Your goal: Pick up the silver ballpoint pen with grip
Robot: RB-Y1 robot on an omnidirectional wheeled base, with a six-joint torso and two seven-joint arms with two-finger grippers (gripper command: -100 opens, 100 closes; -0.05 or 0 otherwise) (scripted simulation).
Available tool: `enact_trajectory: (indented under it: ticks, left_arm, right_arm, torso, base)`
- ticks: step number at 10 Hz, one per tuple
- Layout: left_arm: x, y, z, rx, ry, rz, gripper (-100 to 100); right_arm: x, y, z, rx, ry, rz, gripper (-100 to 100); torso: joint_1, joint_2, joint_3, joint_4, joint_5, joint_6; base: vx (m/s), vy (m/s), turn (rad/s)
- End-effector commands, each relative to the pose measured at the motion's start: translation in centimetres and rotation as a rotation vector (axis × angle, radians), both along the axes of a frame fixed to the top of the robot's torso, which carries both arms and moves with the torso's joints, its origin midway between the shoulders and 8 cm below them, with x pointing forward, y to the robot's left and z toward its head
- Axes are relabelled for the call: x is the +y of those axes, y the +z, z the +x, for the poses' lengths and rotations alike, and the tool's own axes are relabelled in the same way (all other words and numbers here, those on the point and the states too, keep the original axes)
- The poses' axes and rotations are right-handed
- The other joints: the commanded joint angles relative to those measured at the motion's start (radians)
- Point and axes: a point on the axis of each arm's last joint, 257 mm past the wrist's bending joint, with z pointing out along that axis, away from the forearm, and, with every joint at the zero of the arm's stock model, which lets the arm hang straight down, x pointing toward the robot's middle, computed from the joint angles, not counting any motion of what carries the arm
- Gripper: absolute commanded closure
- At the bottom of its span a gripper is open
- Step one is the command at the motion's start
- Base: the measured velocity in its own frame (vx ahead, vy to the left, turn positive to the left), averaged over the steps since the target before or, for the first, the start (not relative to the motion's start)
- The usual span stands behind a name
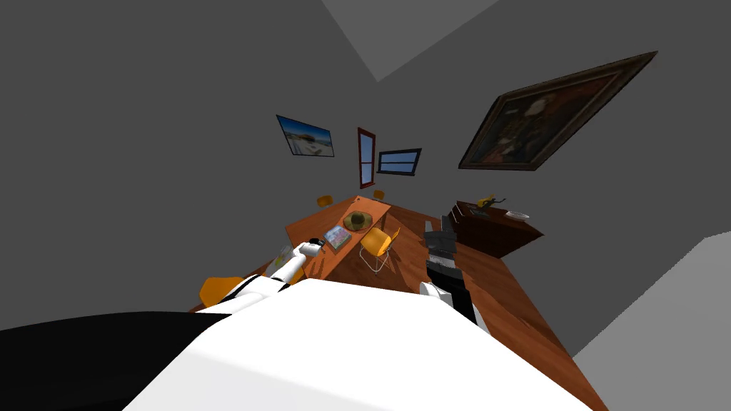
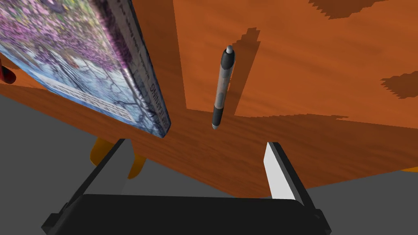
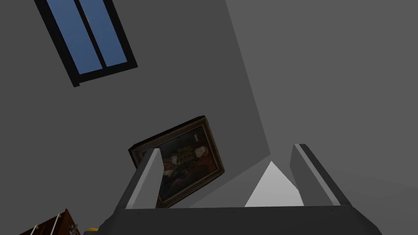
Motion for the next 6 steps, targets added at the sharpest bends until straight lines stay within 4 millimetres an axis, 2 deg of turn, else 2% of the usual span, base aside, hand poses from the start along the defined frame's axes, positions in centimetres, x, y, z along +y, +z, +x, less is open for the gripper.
enact_trajectory:
  ticks: [1,4,6]
  left_arm:
    - [1.2,-0.8,-1.3,0.058,0.007,0.021,-100]
    - [3.5,-2.5,-4.9,0.191,0.029,0.060,-100]
    - [4.5,-3.1,-6.5,0.249,0.039,0.075,-100]
  right_arm:
    - [0.0,0.0,0.0,0.000,0.000,0.000,0]
    - [0.0,0.0,0.0,0.000,0.000,0.000,0]
    - [0.0,0.0,0.0,0.000,0.000,0.000,0]
  torso:
    - [0.000,0.000,0.000,0.000,0.000,0.000]
    - [0.000,-0.002,-0.001,0.000,0.000,0.000]
    - [0.000,-0.001,-0.001,0.000,0.000,0.000]
  base:
    - [0.029,-0.004,-0.134]
    - [0.052,-0.003,-0.175]
    - [0.038,0.005,-0.110]
